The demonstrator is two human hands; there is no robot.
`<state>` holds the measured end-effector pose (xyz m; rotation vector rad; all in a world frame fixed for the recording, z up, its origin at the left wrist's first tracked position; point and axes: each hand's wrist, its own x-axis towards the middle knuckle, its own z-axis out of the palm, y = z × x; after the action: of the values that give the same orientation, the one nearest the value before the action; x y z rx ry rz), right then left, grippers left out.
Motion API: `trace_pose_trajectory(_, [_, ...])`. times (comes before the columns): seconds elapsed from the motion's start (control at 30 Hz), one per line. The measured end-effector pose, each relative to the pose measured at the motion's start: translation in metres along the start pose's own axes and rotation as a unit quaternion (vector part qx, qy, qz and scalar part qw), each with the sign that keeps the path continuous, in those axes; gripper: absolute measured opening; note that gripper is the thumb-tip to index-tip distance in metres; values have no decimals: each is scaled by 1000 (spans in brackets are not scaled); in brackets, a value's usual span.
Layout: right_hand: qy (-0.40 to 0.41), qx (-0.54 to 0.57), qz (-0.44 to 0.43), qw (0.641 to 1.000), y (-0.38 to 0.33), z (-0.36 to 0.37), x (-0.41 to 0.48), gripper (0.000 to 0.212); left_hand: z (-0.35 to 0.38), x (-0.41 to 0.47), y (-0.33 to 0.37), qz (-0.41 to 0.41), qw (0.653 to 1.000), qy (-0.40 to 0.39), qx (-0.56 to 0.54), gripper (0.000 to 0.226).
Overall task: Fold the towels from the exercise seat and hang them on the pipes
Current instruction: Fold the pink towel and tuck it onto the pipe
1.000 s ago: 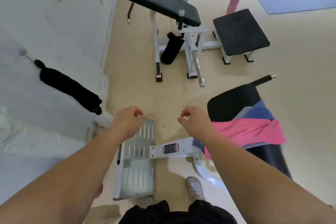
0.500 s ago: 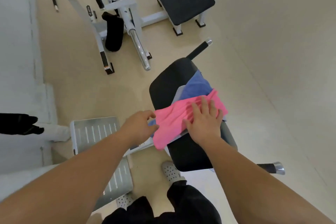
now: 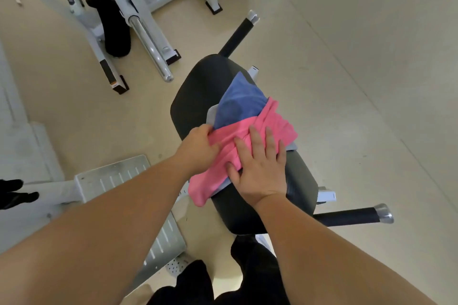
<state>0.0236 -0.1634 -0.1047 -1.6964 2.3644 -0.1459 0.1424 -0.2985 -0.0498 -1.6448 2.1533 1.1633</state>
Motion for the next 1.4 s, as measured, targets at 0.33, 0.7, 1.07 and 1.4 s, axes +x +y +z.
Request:
trace_pose_trajectory(0.33, [57, 17, 6, 998, 3, 6, 0, 61, 11, 16, 9, -28, 999, 30, 28, 21])
trace_pose_trajectory(0.7, [-3, 50, -3, 999, 6, -3, -2, 74, 1, -30, 8, 23, 993, 110, -29, 7])
trace_pose_trajectory(1.07, [122, 190, -187, 956, -8, -113, 4, 52, -75, -136, 42, 159, 975, 155, 11, 15])
trace_pose_trajectory(1.4, [12, 264, -387, 883, -135, -210, 11, 24, -164, -257, -10, 110, 951, 290, -9, 11])
